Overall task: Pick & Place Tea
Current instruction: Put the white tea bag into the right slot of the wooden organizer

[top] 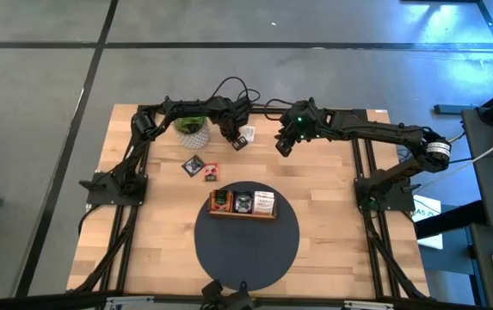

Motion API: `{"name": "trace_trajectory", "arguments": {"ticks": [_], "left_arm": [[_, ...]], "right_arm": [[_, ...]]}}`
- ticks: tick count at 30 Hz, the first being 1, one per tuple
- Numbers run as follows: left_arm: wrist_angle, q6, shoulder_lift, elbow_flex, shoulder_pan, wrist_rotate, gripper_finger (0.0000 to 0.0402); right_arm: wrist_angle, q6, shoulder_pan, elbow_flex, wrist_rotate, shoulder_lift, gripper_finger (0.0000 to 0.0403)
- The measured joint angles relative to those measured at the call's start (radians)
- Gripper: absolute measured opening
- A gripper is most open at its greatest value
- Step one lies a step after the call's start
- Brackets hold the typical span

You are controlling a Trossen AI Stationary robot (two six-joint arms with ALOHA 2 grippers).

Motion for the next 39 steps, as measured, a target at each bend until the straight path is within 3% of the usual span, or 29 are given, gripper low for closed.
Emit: {"name": "trace_trajectory", "arguments": {"ticks": [9,17,23,31,39], "left_arm": [[0.095,0.002,0.010,0.073,0.003,-0.025,0.0002],[0.034,0.002,0.066,0.096,0.002,-0.012,0.0002],[-0.043,-0.013,0.065,0.093,-0.008,0.052,0.0002],[-0.129,-0.041,0.072,0.093,-0.100,0.084,0.0002],[-0.006,-0.169,0.075,0.092,-0.238,0.106,0.0002]], "right_arm": [[-0.008,0.017,0.001,0.000,-0.025,0.000,0.0133],[-0.009,0.016,0.001,0.000,-0.026,0.000,0.0133],[-0.008,0.014,0.001,-0.001,-0.026,0.000,0.0133],[-0.009,0.059,0.001,-0.001,-0.050,0.000,0.0133],[-0.058,0.174,0.029,-0.001,-0.050,0.000,0.0133]]}}
